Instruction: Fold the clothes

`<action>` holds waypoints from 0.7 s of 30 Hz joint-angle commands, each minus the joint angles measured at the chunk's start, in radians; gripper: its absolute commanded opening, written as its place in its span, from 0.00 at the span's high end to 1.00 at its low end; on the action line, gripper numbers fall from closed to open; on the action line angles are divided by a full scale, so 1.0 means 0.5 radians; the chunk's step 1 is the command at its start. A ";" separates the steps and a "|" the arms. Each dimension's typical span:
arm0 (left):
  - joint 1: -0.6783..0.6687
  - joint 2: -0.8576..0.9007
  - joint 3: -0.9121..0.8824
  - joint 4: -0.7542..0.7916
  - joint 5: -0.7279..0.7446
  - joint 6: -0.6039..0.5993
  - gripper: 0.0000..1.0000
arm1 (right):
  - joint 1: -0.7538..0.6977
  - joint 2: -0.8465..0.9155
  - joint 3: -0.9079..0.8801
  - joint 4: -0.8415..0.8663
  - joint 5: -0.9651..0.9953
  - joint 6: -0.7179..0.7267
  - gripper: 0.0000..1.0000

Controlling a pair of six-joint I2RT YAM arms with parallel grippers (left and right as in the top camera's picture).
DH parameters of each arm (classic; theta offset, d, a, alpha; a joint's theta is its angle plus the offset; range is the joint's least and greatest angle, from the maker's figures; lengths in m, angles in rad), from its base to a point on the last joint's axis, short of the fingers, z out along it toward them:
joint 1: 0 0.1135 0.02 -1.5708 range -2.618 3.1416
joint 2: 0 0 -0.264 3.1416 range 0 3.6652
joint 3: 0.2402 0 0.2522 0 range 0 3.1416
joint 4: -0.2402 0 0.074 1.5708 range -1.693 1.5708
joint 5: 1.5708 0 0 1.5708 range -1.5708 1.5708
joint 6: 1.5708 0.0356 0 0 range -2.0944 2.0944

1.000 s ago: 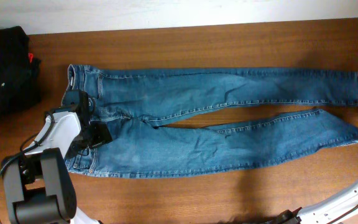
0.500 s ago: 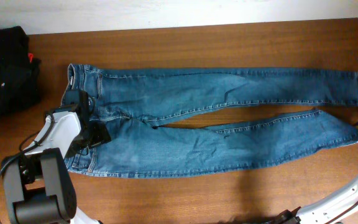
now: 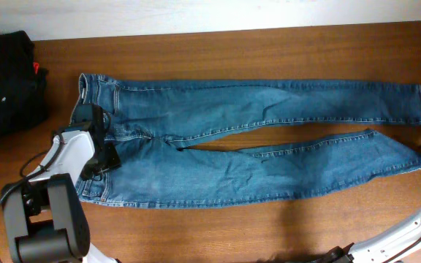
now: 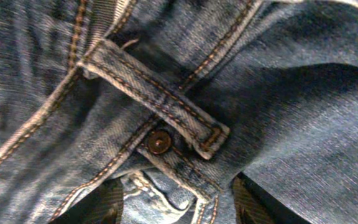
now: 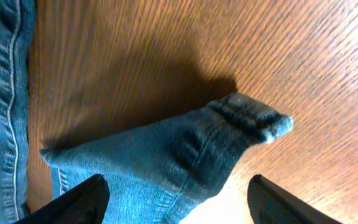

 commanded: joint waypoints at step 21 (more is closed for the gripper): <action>0.014 0.032 0.021 0.021 -0.061 -0.006 0.43 | 0.058 -0.208 0.012 0.149 -0.202 -0.248 0.96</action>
